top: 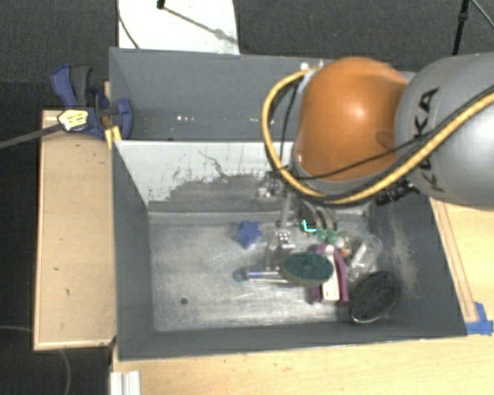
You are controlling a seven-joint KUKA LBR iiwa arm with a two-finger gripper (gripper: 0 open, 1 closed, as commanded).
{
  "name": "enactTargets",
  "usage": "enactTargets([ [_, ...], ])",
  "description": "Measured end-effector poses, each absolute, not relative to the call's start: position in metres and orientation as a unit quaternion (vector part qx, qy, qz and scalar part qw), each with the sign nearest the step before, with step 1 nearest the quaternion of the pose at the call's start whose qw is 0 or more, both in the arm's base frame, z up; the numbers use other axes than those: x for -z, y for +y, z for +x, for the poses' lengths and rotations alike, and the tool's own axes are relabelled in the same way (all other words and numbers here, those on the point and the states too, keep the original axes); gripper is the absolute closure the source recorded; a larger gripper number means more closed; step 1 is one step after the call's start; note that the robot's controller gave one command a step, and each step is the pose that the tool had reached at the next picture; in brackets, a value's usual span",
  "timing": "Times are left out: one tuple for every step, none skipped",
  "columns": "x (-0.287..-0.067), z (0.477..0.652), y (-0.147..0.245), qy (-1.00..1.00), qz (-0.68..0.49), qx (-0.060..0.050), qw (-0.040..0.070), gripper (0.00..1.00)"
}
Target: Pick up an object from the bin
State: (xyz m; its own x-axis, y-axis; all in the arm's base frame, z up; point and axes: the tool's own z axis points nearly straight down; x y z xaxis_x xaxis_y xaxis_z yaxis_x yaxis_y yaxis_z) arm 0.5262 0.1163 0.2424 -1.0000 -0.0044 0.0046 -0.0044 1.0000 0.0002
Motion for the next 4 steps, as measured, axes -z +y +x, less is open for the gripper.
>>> enactTargets([
  [-0.108, 0.562, 0.081, -1.0, -0.009, 0.002, -0.008, 0.0],
  [-0.079, 0.588, 0.086, -1.0, -0.006, 0.001, -0.005, 0.0],
  [-0.079, 0.586, 0.086, -1.0, -0.008, 0.001, -0.002, 1.0],
  [-0.242, 0.589, 0.094, -1.0, -0.021, 0.001, -0.005, 1.0],
])
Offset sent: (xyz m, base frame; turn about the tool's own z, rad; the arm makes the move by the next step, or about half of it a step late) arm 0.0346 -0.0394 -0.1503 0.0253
